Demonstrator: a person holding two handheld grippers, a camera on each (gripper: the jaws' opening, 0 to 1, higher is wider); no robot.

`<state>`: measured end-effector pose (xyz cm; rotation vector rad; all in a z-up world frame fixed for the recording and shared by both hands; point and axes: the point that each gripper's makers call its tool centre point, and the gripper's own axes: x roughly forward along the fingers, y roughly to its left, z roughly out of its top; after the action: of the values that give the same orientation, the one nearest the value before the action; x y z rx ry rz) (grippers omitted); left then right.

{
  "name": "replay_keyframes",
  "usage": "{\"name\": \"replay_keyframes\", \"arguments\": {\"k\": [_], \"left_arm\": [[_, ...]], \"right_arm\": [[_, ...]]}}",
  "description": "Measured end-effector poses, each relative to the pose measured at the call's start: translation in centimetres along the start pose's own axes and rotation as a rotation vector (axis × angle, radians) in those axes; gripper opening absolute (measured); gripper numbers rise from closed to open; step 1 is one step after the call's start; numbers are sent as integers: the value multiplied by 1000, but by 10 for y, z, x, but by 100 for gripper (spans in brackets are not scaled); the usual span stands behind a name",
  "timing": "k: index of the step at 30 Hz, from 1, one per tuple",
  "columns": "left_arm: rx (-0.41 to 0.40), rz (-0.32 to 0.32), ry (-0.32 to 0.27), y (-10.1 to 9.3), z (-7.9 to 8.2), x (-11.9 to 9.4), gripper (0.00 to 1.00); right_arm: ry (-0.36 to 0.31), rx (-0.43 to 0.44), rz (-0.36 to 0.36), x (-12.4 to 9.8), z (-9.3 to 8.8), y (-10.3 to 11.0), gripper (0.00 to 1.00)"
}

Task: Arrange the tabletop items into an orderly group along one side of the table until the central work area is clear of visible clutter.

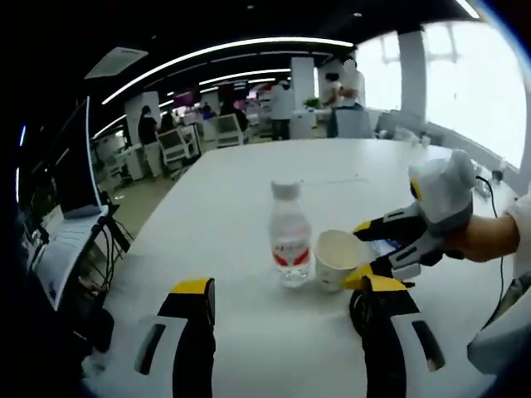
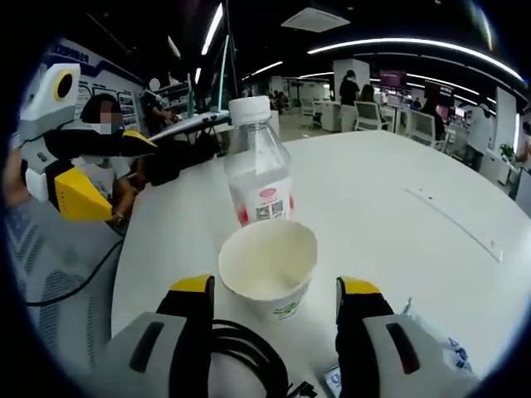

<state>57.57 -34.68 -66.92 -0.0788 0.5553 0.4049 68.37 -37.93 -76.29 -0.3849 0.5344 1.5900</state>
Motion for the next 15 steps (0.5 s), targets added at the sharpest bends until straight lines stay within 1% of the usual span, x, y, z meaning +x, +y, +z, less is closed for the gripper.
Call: {"name": "replay_keyframes", "arguments": {"k": [2, 5, 7, 10, 12, 14, 15], "left_arm": [[-8, 9, -1, 3, -2, -4, 68], [-20, 19, 0, 7, -4, -9, 68], [-28, 31, -5, 13, -3, -11, 68], [-35, 45, -11, 15, -1, -14, 67], [-39, 53, -18, 17, -1, -16, 67], [-41, 54, -17, 17, -2, -16, 67], [-41, 55, -16, 16, -2, -16, 67]], "right_arm": [[-10, 4, -1, 4, 3, 0, 55], [-8, -19, 6, 8, 2, 3, 54], [13, -20, 20, 11, -3, 5, 53], [21, -5, 28, 16, -7, 5, 53], [7, 4, 16, 17, -6, 1, 49], [1, -9, 10, 17, -5, -1, 41], [-2, -16, 3, 18, -4, -2, 41]]}}
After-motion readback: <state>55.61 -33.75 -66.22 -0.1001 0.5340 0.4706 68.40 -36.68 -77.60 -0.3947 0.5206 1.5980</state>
